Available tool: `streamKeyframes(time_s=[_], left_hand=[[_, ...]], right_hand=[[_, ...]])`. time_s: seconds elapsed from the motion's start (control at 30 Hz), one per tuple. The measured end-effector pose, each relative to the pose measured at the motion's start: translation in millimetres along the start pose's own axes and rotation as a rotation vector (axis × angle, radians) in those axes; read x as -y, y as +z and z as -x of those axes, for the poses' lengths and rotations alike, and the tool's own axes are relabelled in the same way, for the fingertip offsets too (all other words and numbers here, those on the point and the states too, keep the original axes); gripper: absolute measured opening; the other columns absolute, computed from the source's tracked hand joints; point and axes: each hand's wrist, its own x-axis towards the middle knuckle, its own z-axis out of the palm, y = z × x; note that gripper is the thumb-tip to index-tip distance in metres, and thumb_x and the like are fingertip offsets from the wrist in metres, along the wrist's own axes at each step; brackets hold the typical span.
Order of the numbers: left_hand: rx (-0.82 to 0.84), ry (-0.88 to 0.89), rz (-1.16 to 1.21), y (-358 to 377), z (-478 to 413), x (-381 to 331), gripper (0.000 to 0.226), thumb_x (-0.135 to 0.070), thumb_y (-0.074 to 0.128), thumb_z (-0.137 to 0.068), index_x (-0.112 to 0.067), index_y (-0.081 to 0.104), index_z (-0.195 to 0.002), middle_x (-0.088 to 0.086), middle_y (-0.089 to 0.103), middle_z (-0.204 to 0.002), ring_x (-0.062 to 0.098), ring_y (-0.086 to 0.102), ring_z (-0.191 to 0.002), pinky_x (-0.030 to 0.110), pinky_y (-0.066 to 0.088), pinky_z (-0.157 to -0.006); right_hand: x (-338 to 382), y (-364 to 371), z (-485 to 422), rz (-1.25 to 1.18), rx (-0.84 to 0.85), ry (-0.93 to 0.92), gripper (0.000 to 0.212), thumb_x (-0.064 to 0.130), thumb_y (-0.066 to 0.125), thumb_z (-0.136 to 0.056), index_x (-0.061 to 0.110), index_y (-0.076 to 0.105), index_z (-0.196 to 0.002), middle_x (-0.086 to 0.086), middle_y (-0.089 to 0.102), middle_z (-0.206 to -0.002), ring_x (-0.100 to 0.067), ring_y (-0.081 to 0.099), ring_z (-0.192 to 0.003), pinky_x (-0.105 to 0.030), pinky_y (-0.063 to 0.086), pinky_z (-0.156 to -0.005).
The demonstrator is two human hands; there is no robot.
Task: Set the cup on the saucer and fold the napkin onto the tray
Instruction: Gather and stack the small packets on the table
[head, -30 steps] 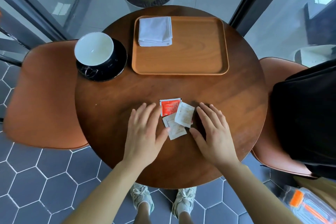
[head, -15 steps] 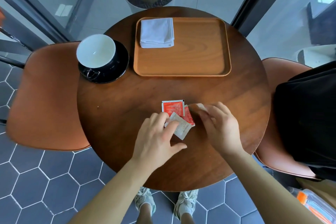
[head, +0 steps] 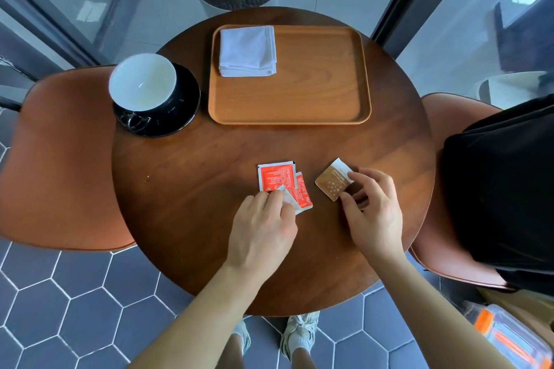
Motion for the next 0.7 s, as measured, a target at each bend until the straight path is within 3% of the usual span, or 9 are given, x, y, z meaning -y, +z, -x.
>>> streamKeyframes(time_s=[0.2, 0.3, 0.4, 0.47, 0.53, 0.6, 0.7], left_hand=[[-0.077, 0.074, 0.011, 3.0, 13.8, 7.7, 0.022, -0.031, 0.075, -0.084, -0.009, 0.073, -0.083, 0.012, 0.074, -0.095, 0.024, 0.073, -0.092, 0.035, 0.059, -0.067], [-0.122, 0.037, 0.150, -3.3, 16.1, 6.9, 0.018, -0.024, 0.076, -0.084, -0.008, 0.071, -0.079, 0.010, 0.075, -0.095, 0.023, 0.073, -0.096, 0.036, 0.059, -0.070], [-0.167, -0.105, 0.381, -17.7, 8.7, 6.5, 0.025, -0.027, 0.059, -0.095, -0.009, 0.063, -0.078, 0.003, 0.072, -0.087, 0.019, 0.067, -0.076, 0.031, 0.054, -0.065], [-0.172, -0.197, 0.512, -25.9, -0.1, 8.6, 0.020, -0.028, 0.058, -0.094, -0.011, 0.063, -0.084, -0.002, 0.072, -0.085, 0.016, 0.066, -0.072, 0.030, 0.054, -0.060], [-0.173, -0.279, 0.659, -30.1, -9.2, 10.4, 0.011, -0.021, 0.064, -0.093, -0.010, 0.067, -0.094, -0.002, 0.075, -0.094, 0.009, 0.071, -0.082, 0.019, 0.056, -0.065], [-0.147, -0.411, 0.780, -29.9, -19.2, 11.9, 0.010, -0.014, 0.068, -0.092, -0.009, 0.069, -0.101, -0.006, 0.073, -0.102, 0.001, 0.068, -0.095, 0.009, 0.054, -0.070], [-0.064, -0.558, 0.883, -23.1, -28.7, 15.2, 0.015, -0.018, 0.068, -0.092, -0.013, 0.070, -0.106, -0.007, 0.072, -0.110, 0.002, 0.070, -0.102, 0.016, 0.058, -0.076]], right_hand=[[1.4, -3.1, 0.4, -0.075, 0.018, 0.012, 0.028, 0.008, 0.074, -0.086, 0.017, 0.071, -0.112, 0.007, 0.056, -0.124, -0.008, 0.061, -0.082, -0.004, 0.045, -0.072], [11.0, -11.6, 1.6, -0.067, 0.029, -0.040, 0.029, 0.006, 0.073, -0.086, 0.016, 0.070, -0.113, 0.004, 0.057, -0.126, -0.014, 0.063, -0.090, -0.013, 0.051, -0.070], [28.4, -23.6, 2.5, -0.141, 0.231, -0.333, 0.044, 0.013, 0.071, -0.087, 0.018, 0.063, -0.130, 0.007, 0.054, -0.139, -0.017, 0.056, -0.113, -0.024, 0.048, -0.089], [42.6, -24.7, 1.6, -0.149, 0.424, -0.442, 0.053, 0.019, 0.069, -0.090, 0.021, 0.055, -0.141, 0.021, 0.054, -0.133, -0.015, 0.051, -0.112, -0.025, 0.042, -0.095], [53.3, -20.2, 0.3, -0.182, 0.442, -0.389, 0.044, 0.019, 0.070, -0.092, 0.020, 0.061, -0.135, 0.033, 0.055, -0.102, -0.009, 0.049, -0.095, -0.021, 0.042, -0.083], [59.2, -16.8, -4.4, -0.215, 0.334, -0.233, 0.026, 0.014, 0.073, -0.090, 0.019, 0.074, -0.115, 0.029, 0.058, -0.086, -0.001, 0.053, -0.079, -0.014, 0.040, -0.073], [57.1, -16.0, -12.1, -0.302, 0.301, 0.059, 0.015, 0.014, 0.075, -0.086, 0.029, 0.079, -0.091, 0.021, 0.070, -0.072, 0.003, 0.062, -0.067, -0.008, 0.042, -0.065]])
